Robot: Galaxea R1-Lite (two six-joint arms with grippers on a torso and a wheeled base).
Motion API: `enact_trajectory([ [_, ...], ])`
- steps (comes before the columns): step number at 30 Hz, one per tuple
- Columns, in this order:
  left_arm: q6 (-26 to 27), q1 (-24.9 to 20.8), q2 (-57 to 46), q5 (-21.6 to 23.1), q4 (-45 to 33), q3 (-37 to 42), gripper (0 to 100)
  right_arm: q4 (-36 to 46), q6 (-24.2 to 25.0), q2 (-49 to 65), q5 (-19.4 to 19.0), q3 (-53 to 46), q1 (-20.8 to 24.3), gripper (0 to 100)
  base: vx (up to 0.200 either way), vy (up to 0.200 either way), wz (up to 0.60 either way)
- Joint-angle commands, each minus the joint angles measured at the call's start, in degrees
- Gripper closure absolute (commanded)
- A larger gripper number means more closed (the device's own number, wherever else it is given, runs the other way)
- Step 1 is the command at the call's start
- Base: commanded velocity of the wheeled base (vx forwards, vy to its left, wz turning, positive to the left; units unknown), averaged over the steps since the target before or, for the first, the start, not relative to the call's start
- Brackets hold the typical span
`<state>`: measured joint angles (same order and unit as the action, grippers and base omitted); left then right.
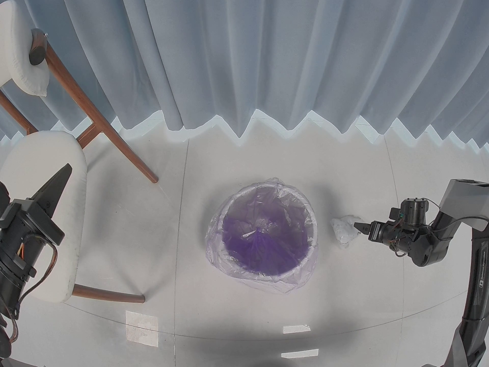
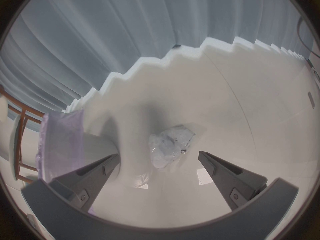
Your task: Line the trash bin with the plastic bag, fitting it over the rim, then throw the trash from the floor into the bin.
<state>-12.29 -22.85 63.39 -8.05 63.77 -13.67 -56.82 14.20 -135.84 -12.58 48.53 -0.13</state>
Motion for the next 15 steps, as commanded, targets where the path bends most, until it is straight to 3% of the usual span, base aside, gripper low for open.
enact_trajectory([
  [1, 0.4, 0.3, 1.6, -0.5, -0.4, -2.8, 100, 10.3, 0.2, -7.5, 0.0, 12.9, -0.2, 0, 0.0, 0.0, 0.0],
  [8, 2.7, 0.2, 1.8, -0.1, -0.4, -2.2, 100, 26.3, 0.1, -12.6, 0.3, 28.5, 0.0, 0, 0.0, 0.0, 0.0],
  [15, 3.3, 0.0, 3.0, 0.0, -0.4, -2.4, 100, 33.7, -0.2, -17.3, 0.5, 38.9, 0.1, 0, 0.0, 0.0, 0.0],
])
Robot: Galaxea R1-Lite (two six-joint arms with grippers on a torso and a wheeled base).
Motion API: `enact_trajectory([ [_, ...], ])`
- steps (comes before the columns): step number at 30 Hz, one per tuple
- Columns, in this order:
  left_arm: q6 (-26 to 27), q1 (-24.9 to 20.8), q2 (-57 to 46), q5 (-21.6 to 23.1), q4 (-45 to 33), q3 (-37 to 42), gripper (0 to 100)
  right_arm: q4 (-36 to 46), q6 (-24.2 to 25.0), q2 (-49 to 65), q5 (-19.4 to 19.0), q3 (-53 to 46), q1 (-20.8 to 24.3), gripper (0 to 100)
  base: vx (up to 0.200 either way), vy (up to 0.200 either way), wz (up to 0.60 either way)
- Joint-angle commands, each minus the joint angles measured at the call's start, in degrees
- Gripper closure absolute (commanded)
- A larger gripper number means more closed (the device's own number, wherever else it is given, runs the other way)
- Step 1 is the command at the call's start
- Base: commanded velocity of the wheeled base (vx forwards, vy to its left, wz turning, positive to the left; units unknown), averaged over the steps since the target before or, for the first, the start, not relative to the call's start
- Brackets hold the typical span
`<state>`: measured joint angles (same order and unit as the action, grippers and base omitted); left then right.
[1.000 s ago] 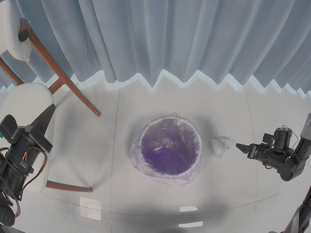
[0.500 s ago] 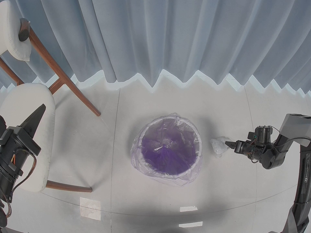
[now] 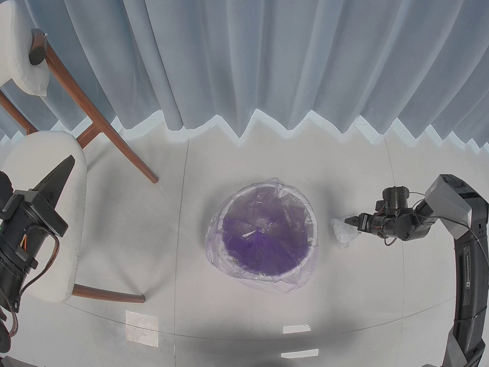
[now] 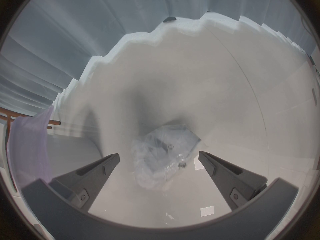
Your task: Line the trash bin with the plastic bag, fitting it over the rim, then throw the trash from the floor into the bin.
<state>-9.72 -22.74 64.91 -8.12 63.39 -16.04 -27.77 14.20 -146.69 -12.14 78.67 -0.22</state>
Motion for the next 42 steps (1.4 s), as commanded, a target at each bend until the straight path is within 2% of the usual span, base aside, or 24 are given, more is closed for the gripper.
enact_trajectory([
  [1, 0.8, -0.1, 1.4, 0.1, 0.0, 0.0, 100, 5.0, -0.3, -6.9, 0.1, 9.7, 0.2, 0, 0.0, 0.0, 0.0],
  [14, 0.7, 0.1, 1.6, 0.1, 0.0, 0.7, 100, 14.7, -0.4, -12.1, 0.7, 20.7, 1.4, 0, 0.0, 0.0, 0.0],
  [16, 0.7, 0.1, 1.5, 0.1, 0.0, 0.7, 100, 15.0, -0.4, -14.1, 1.9, 23.7, 1.5, 0, 0.0, 0.0, 0.0],
  [17, 0.7, 0.1, 1.5, 0.1, 0.0, 0.7, 100, 15.0, -0.4, -14.1, 1.9, 23.7, 1.5, 100, 0.0, 0.0, 0.0],
  [25, 0.8, 0.1, 1.6, 0.0, -0.1, 0.7, 100, 14.7, -0.3, -13.2, 2.9, 24.8, 1.4, 100, 0.0, 0.0, 0.0],
  [32, 0.8, 0.1, 2.2, -0.1, 0.0, 0.2, 100, 15.0, -0.2, -3.2, 2.6, 20.8, -0.7, 100, 0.0, 0.0, 0.0],
  [36, 4.1, 1.1, 2.3, -0.2, -0.1, 0.3, 100, 12.6, -0.1, 12.9, -0.5, 7.9, -1.6, 100, 0.0, 0.0, 0.0],
  [42, 5.9, 2.2, 2.3, -0.2, 0.0, -0.1, 100, -2.1, -2.0, 33.0, -4.5, -14.9, 0.0, 100, 0.0, 0.0, 0.0],
])
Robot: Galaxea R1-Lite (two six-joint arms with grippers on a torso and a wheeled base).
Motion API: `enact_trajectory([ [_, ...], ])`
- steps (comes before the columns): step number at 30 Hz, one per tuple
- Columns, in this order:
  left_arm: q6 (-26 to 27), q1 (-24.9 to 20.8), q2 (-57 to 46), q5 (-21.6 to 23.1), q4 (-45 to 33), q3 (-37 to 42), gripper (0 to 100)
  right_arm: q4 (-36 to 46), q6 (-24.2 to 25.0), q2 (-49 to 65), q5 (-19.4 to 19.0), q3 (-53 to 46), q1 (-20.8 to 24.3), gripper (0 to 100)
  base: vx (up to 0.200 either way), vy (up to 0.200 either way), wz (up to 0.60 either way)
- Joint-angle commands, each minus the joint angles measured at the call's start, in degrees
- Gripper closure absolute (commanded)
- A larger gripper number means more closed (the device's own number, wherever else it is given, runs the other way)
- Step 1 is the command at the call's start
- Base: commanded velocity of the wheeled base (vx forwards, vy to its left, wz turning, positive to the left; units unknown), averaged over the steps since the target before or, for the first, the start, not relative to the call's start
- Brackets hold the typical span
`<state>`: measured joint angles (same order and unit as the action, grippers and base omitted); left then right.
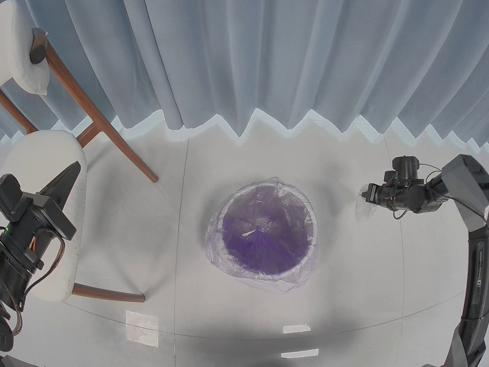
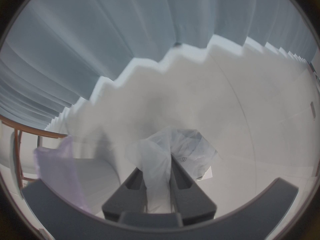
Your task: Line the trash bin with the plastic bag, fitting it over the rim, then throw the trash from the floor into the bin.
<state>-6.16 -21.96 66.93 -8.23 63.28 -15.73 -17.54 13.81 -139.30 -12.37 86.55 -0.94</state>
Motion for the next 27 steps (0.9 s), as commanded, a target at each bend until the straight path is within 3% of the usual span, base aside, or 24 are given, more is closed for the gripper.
enact_trajectory([
  [1, 2.4, 1.5, 0.3, -0.1, 0.1, -0.4, 100, -12.7, -1.7, 25.9, -4.3, -23.4, 0.9, 100, 0.0, 0.0, 0.0],
  [3, 2.4, 3.8, 0.2, -0.1, 0.0, -0.4, 100, -20.3, -2.2, 32.5, -5.6, -33.3, 4.5, 100, 0.0, 0.0, 0.0],
  [5, 2.4, 4.6, 0.2, 0.0, 0.1, -0.3, 100, -22.9, -2.0, 34.4, -6.0, -36.0, 5.9, 100, 0.0, 0.0, 0.0],
  [10, 2.4, 8.2, -0.2, 0.0, 0.1, -1.2, 100, -38.5, -2.9, 40.1, -6.2, -48.5, 12.4, 100, 0.0, 0.0, 0.0],
  [20, 2.6, 12.7, -0.6, 0.1, 0.2, -1.9, 100, -51.6, -3.9, 38.2, -5.8, -58.1, 24.2, 100, 0.0, 0.0, 0.0],
  [27, 6.3, 16.2, -3.4, 0.1, 0.1, -0.4, 100, -61.6, -9.2, 29.9, -5.8, -58.6, 25.1, 100, 0.0, 0.0, 0.0],
])
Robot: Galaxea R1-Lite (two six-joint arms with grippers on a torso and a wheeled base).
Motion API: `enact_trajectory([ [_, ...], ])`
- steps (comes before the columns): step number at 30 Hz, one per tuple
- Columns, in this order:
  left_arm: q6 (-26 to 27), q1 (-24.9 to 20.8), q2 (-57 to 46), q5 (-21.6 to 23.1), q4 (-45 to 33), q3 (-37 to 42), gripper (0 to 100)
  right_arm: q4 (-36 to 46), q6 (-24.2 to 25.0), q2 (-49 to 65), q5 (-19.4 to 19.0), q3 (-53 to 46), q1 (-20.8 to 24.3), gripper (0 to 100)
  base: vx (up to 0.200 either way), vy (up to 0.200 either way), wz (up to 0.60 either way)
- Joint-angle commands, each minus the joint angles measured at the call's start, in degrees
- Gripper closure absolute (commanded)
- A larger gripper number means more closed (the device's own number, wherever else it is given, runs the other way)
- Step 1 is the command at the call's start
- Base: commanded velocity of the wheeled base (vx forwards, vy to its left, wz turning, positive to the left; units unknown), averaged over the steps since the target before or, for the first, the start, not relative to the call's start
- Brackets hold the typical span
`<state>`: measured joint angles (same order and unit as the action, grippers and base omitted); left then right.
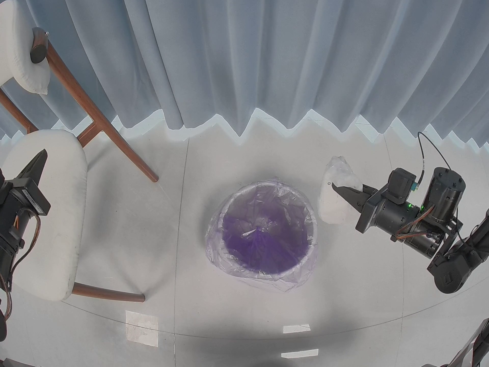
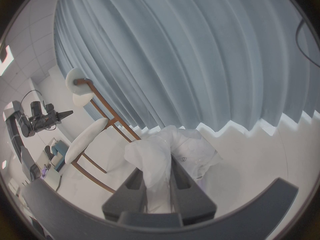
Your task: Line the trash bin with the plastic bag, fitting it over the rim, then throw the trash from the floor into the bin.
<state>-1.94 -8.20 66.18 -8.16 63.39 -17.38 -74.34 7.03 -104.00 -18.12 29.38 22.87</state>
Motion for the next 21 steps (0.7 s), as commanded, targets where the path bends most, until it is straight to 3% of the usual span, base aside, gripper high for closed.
enact_trajectory([
  [1, 2.6, 2.7, -3.2, 0.1, 0.0, 1.7, 100, -7.1, -2.8, -7.0, -0.2, -1.4, 1.3, 100, 0.0, 0.0, 0.0],
  [4, 2.6, 4.8, -4.8, 0.1, 0.0, 2.7, 100, -13.5, -4.3, -11.1, -0.3, -0.8, 1.4, 100, 0.0, 0.0, 0.0],
  [11, 2.6, 10.0, -11.1, 0.2, -0.1, 9.0, 100, -13.5, -4.5, -12.7, -0.4, -0.9, 3.5, 100, 0.0, 0.0, 0.0],
  [17, 2.6, 8.8, -19.6, 0.2, -2.0, 17.4, 100, -13.8, -4.5, -17.6, -0.4, 3.0, 3.6, 100, 0.0, 0.0, 0.0],
  [21, 2.1, 8.4, -26.0, 0.2, -9.9, 17.4, 100, -13.8, -4.5, -20.1, -0.3, 4.7, 6.1, 100, 0.0, 0.0, 0.0],
])
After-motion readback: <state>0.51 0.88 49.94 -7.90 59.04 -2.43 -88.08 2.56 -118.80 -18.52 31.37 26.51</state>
